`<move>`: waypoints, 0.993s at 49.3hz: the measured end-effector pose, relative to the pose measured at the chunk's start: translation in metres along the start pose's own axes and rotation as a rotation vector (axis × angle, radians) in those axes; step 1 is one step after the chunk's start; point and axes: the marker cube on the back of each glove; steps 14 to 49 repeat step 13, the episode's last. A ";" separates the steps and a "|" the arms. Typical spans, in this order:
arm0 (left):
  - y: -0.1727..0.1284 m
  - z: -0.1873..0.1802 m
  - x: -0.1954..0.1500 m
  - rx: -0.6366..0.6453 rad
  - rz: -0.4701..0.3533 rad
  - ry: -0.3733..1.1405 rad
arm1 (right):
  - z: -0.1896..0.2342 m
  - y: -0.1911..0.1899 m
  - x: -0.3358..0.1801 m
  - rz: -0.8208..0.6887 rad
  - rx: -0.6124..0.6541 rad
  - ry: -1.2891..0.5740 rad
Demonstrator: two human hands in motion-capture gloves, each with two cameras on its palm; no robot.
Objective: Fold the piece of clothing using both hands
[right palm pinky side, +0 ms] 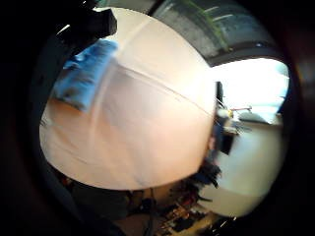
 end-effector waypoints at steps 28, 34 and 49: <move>-0.011 -0.016 0.069 -0.026 0.072 0.220 | -0.025 0.082 0.065 0.142 -0.095 0.105; -0.011 -0.016 0.069 -0.026 0.072 0.220 | -0.025 0.082 0.065 0.142 -0.095 0.105; -0.011 -0.016 0.069 -0.026 0.072 0.220 | -0.025 0.082 0.065 0.142 -0.095 0.105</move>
